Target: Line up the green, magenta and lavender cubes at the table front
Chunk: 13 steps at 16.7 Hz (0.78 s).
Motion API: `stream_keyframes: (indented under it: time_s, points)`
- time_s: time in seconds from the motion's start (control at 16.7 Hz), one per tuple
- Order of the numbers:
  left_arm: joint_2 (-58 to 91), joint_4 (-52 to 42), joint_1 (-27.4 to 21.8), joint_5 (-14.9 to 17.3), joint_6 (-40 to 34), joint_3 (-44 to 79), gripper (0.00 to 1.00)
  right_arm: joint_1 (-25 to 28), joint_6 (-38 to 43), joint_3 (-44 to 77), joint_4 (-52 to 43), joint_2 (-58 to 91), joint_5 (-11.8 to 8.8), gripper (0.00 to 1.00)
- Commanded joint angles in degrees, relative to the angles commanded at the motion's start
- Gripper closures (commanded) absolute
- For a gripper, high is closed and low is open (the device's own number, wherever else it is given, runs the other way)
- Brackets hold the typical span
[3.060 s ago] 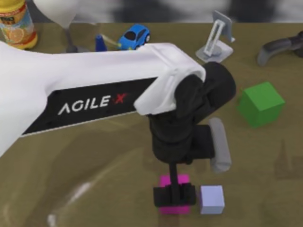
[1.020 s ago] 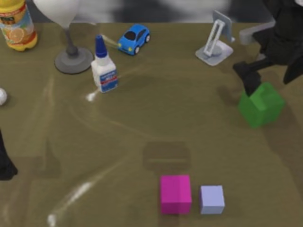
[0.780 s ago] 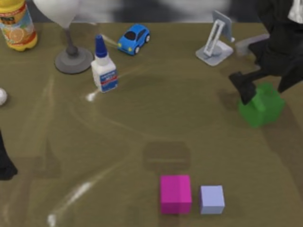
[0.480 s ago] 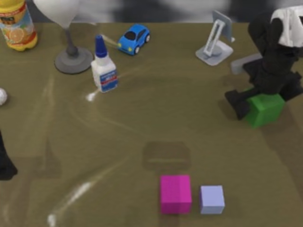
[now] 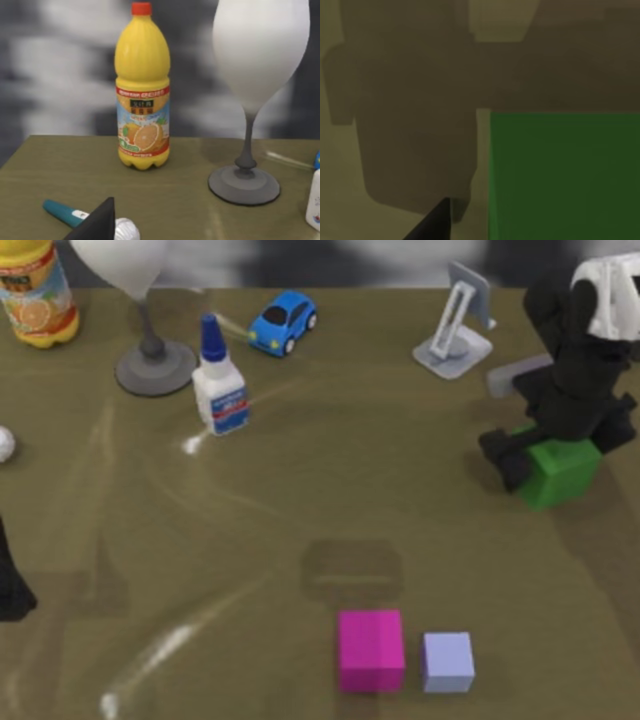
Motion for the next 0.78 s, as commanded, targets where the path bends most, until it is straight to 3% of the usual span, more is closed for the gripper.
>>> stream_keyframes:
  time_s: [0.54, 0.78]
  points:
    - [0.00, 0.00, 0.00, 0.00, 0.00, 0.00, 0.00, 0.00, 0.00, 0.00, 0.00, 0.00, 0.00, 0.98]
    - [0.00, 0.00, 0.00, 0.00, 0.00, 0.00, 0.00, 0.00, 0.00, 0.00, 0.00, 0.00, 0.00, 1.00]
